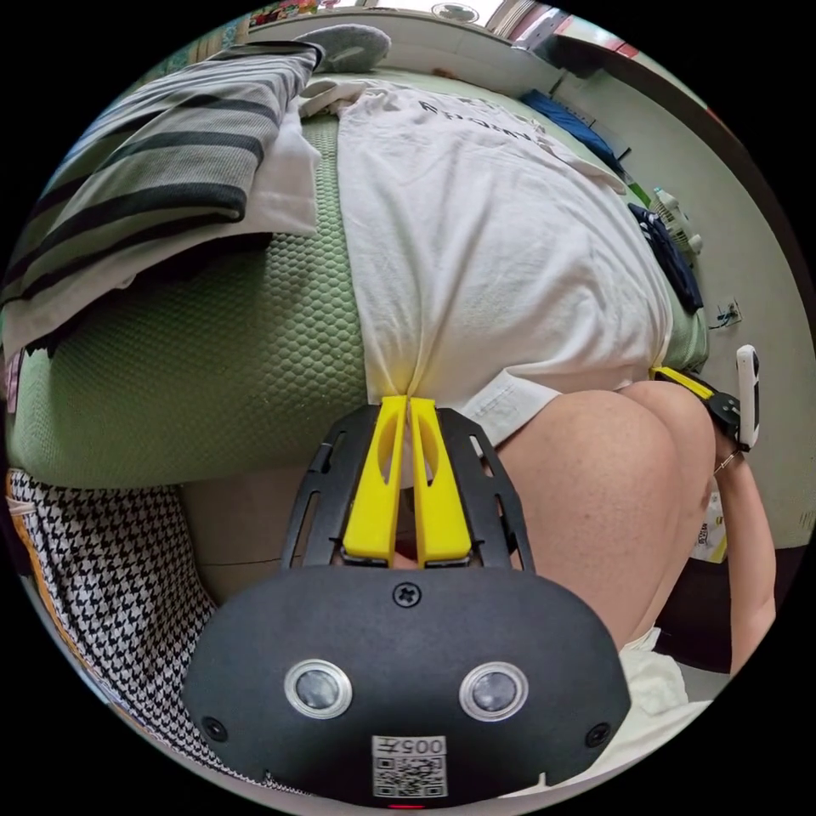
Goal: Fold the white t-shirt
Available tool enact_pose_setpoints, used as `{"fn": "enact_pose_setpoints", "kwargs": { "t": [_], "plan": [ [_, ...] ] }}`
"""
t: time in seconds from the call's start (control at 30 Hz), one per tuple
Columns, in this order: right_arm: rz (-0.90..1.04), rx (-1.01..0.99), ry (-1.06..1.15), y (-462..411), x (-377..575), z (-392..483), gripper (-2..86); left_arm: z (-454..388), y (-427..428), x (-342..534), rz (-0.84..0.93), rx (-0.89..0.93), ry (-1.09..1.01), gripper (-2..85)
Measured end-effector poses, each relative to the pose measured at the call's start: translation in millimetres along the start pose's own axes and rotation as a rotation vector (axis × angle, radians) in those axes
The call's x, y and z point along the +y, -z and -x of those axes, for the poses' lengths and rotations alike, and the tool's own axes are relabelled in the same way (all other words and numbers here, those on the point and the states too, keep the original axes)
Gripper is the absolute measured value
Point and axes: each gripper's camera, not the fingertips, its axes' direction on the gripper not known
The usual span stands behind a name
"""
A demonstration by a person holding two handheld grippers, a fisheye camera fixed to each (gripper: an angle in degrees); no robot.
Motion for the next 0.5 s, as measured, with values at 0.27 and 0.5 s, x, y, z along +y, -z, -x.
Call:
{"fn": "enact_pose_setpoints", "kwargs": {
  "t": [0.27, 0.5],
  "plan": [
    [-0.031, 0.003, -0.028, -2.8, 7.2, 0.0, -0.7, -8.1, -2.7, 12.8, -0.082, -0.044, -0.037, -0.1],
    [-0.191, -0.155, -0.075, 6.3, 39.2, -24.1, 3.3, 7.3, 15.0, 38.1, -0.183, 0.104, -0.022, 0.0]
  ]
}}
